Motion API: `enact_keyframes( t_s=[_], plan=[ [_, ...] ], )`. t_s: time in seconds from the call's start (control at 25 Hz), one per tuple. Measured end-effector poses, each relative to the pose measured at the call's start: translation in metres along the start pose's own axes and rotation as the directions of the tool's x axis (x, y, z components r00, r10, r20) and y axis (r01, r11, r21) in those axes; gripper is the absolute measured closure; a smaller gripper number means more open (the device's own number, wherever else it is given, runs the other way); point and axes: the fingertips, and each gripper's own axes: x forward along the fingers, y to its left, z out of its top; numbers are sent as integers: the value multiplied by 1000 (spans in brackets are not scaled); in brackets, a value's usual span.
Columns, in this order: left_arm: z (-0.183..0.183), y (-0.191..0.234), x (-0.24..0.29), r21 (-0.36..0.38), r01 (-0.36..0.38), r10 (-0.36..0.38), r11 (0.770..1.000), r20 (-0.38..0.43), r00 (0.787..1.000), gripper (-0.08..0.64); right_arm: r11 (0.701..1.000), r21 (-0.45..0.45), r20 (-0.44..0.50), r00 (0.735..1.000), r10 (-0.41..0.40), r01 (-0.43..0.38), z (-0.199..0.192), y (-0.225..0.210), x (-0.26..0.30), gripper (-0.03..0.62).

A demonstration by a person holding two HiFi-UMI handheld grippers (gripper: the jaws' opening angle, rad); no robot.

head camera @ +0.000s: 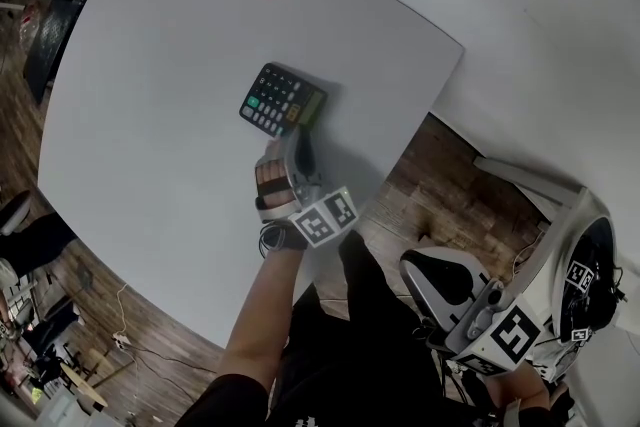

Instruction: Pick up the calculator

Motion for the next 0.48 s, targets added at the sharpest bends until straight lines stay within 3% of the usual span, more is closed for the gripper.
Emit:
enact_keyframes(
  t_s=[0.48],
  plan=[
    [0,50,-30,-78,-21,24,997,41,999,512,997,-70,31,999,31,-29,6,19,5,577]
  ],
)
